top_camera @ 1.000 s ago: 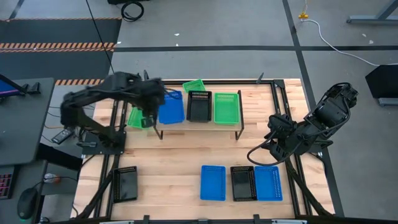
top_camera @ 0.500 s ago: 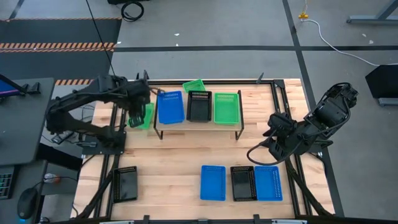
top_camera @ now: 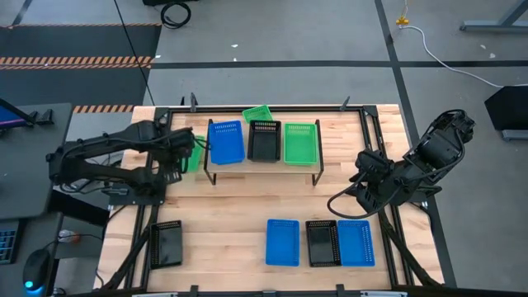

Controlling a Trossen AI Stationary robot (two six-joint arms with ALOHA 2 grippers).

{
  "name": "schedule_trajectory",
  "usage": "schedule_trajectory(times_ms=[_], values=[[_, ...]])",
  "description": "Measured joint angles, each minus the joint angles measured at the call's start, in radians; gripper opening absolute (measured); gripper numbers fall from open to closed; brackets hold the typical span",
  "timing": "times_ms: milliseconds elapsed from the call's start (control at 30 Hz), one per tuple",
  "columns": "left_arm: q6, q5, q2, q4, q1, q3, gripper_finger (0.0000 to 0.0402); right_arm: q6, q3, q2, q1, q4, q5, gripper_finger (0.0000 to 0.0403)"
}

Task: Stack baskets on shelf by color
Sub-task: Stack the left green bin on top of the green bin on the shelf

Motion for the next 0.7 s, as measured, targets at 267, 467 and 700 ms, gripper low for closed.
schedule_trajectory(times_ms=[267,467,700], values=[[0.038,0.0,-0.025,0.139,0.0,-0.131,0.0187,-0.001,0.0,0.0,0.0,0.0,0.0,0.022],[0.106,-0.001,-0.025,0.202,0.0,-0.199,0.0199,0.0,0.0,0.0,0.0,0.0,0.0,0.022],[0.138,-0.004,-0.024,0.27,0.012,-0.219,0.0202,0.026,0.0,0.0,0.0,0.0,-0.003,0.022]])
